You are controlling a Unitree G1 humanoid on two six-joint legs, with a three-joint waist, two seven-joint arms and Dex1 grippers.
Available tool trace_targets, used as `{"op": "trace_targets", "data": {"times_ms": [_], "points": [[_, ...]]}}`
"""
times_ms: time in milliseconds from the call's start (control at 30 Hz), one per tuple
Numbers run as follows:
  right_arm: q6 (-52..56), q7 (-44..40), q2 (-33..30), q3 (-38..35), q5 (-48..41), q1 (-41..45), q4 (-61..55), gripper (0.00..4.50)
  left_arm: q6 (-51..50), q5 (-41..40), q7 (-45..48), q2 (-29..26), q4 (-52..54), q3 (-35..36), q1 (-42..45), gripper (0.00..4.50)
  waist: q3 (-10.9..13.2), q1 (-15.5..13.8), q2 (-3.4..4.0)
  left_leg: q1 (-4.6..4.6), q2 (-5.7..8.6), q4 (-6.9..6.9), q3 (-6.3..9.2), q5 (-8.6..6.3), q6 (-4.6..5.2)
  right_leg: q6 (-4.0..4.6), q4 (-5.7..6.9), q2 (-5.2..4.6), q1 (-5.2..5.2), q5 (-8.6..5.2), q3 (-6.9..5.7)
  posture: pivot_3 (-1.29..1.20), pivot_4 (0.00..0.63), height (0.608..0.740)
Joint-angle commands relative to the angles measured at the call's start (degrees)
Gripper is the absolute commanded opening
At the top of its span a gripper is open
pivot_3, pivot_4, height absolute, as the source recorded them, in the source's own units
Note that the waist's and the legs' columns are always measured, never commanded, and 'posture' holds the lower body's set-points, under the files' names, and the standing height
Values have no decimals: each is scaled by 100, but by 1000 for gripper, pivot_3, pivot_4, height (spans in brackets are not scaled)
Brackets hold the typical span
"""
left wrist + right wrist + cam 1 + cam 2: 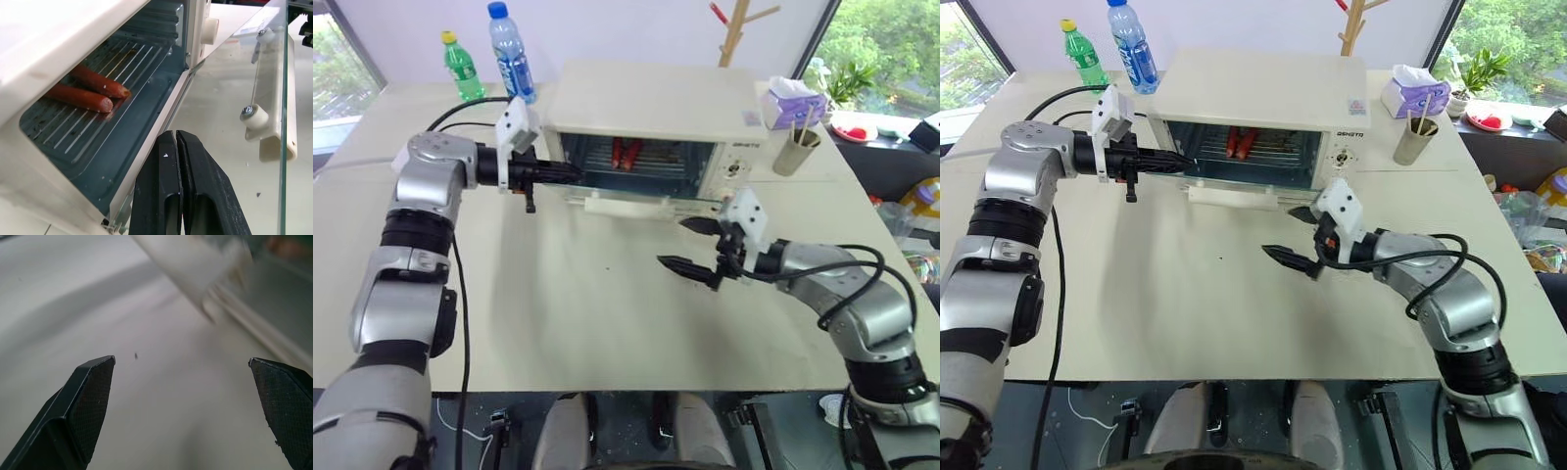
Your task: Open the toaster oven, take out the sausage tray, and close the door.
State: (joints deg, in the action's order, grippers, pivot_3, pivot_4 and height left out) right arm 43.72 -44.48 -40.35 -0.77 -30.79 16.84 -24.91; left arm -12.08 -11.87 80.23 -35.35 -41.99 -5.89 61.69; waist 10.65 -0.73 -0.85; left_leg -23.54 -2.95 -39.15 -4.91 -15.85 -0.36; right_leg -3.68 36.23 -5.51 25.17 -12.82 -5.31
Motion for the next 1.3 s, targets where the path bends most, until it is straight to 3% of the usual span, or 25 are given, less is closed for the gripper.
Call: {"op": "trace_targets", "data": {"times_ms": [33, 233, 400, 767, 967, 1067, 1167, 1200, 1233, 1300], "points": [[170, -382, -471, -607, -485, -431, -644, 4500, -114, -82, 93, -81, 381, 117, -178, 80, 0, -2, -1, 0, 0, 0, 0, 0, 0, 0, 0, 0, 0, 0, 0, 0, 150, 722], [687, -860, -1042, -1880, -1794, -1014, -1108, 4500, -565, -260, 195, -170, 1288, 104, -977, 80, -1, 22, -7, 10, -2, -1, 5, 0, 0, 0, 1, 1, -9, 0, 0, 0, 150, 722], [906, -822, -1326, -2415, -2278, -958, -968, 4500, -695, -235, 111, -153, 1915, 23, -1633, 80, -3, -1, -9, 12, -2, -1, 11, 0, 0, 1, -1, 1, -15, 0, 0, 0, 150, 722], [655, -574, -1376, -2237, -2106, -817, -651, 4500, -93, 270, -424, 47, 1962, -334, -2387, 80, -6, -6, -12, 13, 1, -2, 14, 0, 1, 1, -4, -2, -20, 0, -1, 0, 150, 722], [437, -360, -1274, -1934, -1882, -581, -503, 4500, -336, 26, -623, -13, 1973, -42, -2227, 80, -6, 2, -12, 15, 1, -3, 14, 0, 1, 0, -4, -2, -22, 0, -1, 0, 150, 722], [297, -197, -1182, -1699, -1658, -326, -363, 4500, -1023, -483, -486, -218, 2312, 323, -2094, 878, -5, 18, -14, 15, 0, -3, 14, 0, 1, 0, -3, -1, -21, 0, -1, 0, 150, 722], [171, -31, -1081, -1431, -1418, -42, -245, 4500, -1883, -1082, -428, -492, 2843, 717, -2014, 2265, -3, 18, -16, 13, -1, -2, 15, 0, 1, 0, -2, 0, -17, 0, -2, 0, 150, 722], [118, 34, -1034, -1324, -1313, 71, -206, 4500, -2215, -1305, -444, -602, 3054, 874, -1999, 2967, -3, 13, -16, 11, -2, -2, 16, 0, 1, 0, -2, 1, -16, 0, -2, 0, 150, 722], [59, 122, -977, -1182, -1166, 198, -170, 4500, -2564, -1561, -475, -719, 3277, 1063, -1989, 3275, -3, 14, -17, 11, -1, -2, 16, 0, 1, 0, -2, 0, -16, 0, -2, 0, 150, 722], [-38, 272, -839, -913, -915, 429, -132, 4500, -3172, -2018, -573, -923, 3644, 1399, -2002, 4442, -4, 14, -15, 11, 0, -2, 16, 0, 0, 0, -2, -2, -16, -1, -2, 0, 150, 722]]}}
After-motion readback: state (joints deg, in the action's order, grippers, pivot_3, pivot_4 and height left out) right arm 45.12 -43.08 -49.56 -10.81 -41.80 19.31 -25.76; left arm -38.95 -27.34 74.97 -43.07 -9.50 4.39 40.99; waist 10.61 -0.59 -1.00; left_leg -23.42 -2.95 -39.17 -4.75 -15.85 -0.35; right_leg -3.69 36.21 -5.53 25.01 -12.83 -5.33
